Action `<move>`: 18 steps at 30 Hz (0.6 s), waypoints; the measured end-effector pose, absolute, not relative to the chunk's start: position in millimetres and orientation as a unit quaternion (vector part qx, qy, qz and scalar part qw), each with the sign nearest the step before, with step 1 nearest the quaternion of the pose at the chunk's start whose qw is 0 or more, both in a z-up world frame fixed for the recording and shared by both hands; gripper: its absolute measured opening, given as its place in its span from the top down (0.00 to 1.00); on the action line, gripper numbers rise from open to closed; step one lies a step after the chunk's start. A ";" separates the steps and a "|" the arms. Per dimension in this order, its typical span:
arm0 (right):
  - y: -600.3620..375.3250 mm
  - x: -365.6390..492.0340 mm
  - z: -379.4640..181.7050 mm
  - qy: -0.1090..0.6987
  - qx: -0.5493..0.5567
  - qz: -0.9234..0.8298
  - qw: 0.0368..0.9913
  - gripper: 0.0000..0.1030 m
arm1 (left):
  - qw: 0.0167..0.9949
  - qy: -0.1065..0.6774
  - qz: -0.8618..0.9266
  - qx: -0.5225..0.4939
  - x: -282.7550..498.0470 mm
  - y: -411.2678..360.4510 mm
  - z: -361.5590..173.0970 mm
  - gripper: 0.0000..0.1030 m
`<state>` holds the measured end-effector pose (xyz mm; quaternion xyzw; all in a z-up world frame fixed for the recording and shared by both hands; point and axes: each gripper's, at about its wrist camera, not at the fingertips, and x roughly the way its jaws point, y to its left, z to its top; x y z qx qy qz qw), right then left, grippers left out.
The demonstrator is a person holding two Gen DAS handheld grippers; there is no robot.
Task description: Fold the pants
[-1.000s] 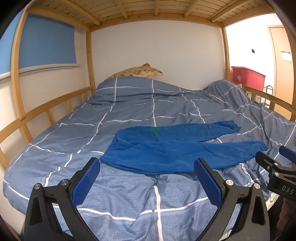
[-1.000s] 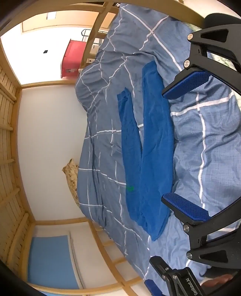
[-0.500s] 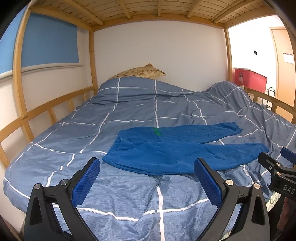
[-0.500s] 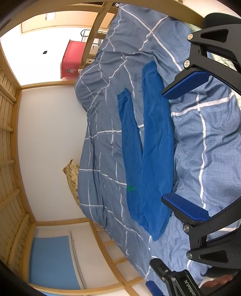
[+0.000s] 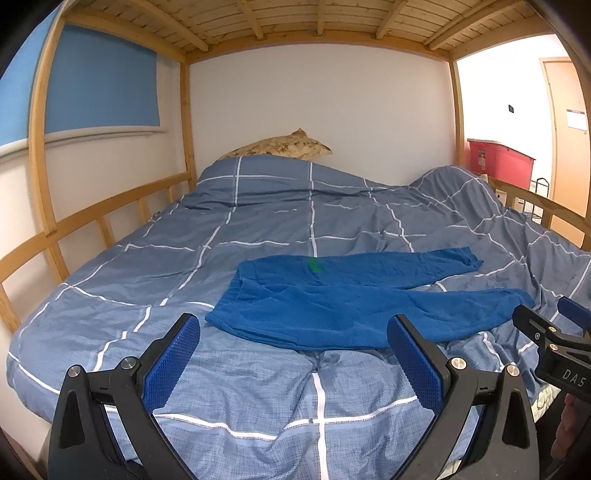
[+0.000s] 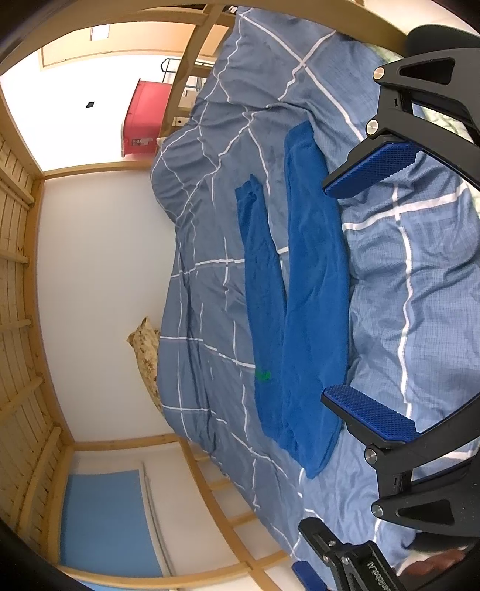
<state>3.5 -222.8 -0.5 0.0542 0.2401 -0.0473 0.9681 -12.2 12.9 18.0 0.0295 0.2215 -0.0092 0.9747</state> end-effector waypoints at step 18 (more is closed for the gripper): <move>-220.3 5.1 -0.6 0.236 0.054 -0.041 0.969 0.00 | 0.976 0.215 -0.003 0.031 -12.5 18.2 21.7 0.00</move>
